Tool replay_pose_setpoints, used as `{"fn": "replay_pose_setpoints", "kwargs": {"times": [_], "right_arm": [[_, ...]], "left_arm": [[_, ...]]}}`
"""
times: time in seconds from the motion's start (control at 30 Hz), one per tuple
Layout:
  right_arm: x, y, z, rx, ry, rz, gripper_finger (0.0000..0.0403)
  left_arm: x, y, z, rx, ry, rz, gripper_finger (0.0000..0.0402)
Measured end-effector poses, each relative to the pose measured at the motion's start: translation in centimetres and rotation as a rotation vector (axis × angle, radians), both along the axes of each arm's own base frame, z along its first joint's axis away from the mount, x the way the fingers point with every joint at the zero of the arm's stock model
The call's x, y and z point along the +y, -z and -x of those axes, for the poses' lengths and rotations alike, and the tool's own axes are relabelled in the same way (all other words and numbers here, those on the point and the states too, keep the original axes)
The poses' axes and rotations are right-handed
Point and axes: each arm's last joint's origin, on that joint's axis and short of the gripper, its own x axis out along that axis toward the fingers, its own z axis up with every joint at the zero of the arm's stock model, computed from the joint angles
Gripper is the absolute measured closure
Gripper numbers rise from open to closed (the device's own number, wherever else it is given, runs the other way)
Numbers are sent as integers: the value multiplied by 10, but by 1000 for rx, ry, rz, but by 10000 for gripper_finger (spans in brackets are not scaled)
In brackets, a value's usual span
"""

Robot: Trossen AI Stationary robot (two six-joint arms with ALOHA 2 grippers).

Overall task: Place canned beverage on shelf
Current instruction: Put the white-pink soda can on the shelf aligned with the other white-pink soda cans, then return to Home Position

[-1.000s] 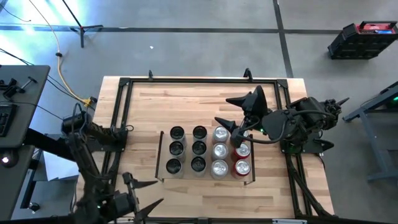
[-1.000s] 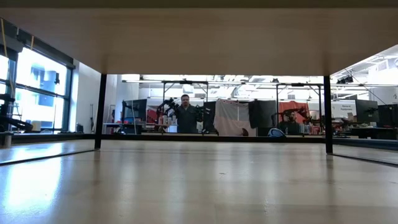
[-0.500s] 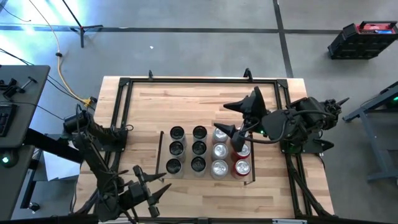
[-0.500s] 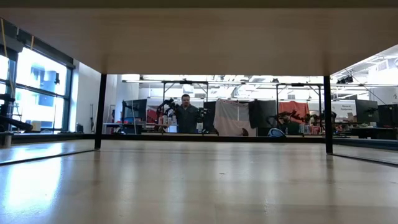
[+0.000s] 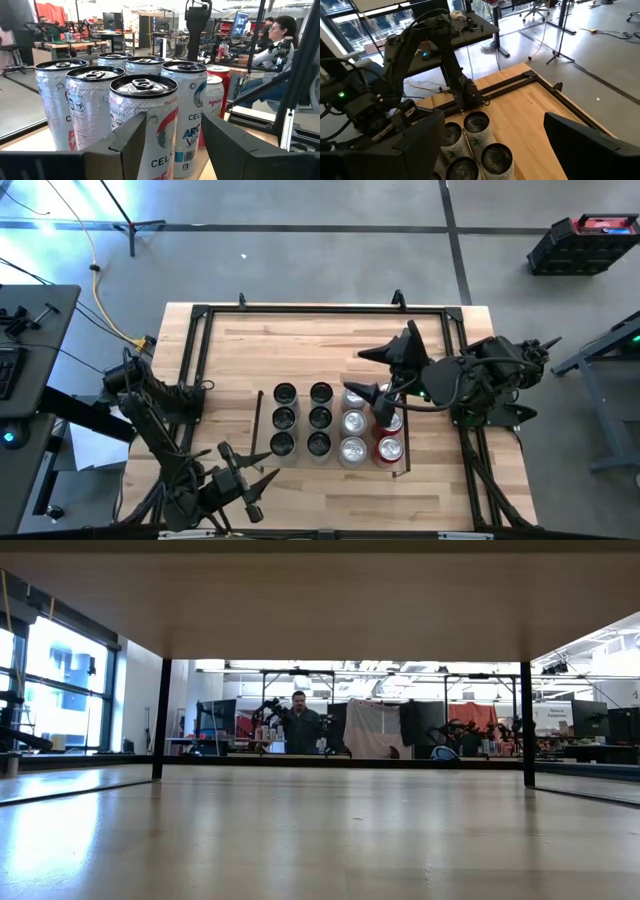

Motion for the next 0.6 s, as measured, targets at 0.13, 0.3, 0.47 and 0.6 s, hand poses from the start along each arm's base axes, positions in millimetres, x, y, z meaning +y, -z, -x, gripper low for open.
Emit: {"fn": "replay_pose_setpoints", "kwargs": {"times": [0.13,0.3,0.47,0.6], "right_arm": [[2,-2,2,-7,-28,-9,75],[-4,-16,25,-36,-64,32,75],[-16,-25,53,-20,-75,85,81],[-12,-26,74,1,-67,154,100]], "left_arm": [[-4,-8,8,-29,26,48,222],[-6,-51,23,-43,68,76,222],[19,-108,30,-146,222,116,231],[53,-135,31,-186,272,85,260]]}}
